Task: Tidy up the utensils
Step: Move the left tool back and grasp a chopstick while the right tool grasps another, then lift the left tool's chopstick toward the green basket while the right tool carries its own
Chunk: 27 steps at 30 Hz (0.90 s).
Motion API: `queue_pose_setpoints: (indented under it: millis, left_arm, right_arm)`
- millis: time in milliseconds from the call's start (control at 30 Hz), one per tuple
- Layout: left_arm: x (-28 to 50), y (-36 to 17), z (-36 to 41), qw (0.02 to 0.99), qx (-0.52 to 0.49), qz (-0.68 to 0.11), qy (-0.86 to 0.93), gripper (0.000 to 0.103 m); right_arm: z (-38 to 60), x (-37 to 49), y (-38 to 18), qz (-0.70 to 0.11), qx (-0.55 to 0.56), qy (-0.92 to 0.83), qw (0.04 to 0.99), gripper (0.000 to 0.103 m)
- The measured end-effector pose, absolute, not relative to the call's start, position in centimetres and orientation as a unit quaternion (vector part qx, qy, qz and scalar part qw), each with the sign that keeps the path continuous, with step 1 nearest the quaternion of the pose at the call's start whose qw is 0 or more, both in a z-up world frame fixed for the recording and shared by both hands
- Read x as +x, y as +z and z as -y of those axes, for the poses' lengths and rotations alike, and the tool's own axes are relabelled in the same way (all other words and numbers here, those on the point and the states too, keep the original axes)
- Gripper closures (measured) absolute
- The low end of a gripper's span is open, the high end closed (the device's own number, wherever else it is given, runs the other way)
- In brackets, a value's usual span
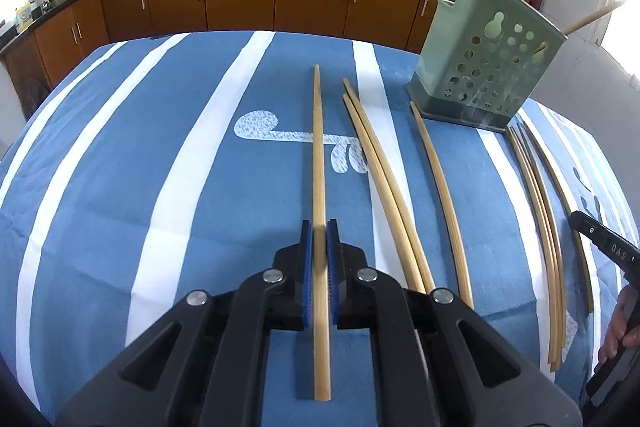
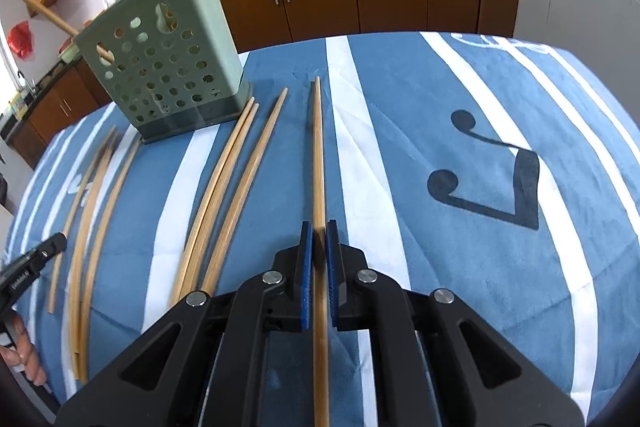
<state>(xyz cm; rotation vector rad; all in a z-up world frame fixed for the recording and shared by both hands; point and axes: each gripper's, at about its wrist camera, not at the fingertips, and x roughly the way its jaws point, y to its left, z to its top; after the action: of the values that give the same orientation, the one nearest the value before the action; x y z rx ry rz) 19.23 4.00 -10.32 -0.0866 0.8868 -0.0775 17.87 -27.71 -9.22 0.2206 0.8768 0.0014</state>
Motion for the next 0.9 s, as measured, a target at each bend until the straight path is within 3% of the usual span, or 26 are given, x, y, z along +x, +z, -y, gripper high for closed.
queue_pose_setpoints:
  millis: [900]
  left_arm:
    - [18.64, -10.57, -4.30, 0.901, -0.043, -0.428, -0.045, 0.093]
  right_arm:
    - [27.51, 16.63, -9.56, -0.414, 0.100, 0.009, 0.905, 0.093]
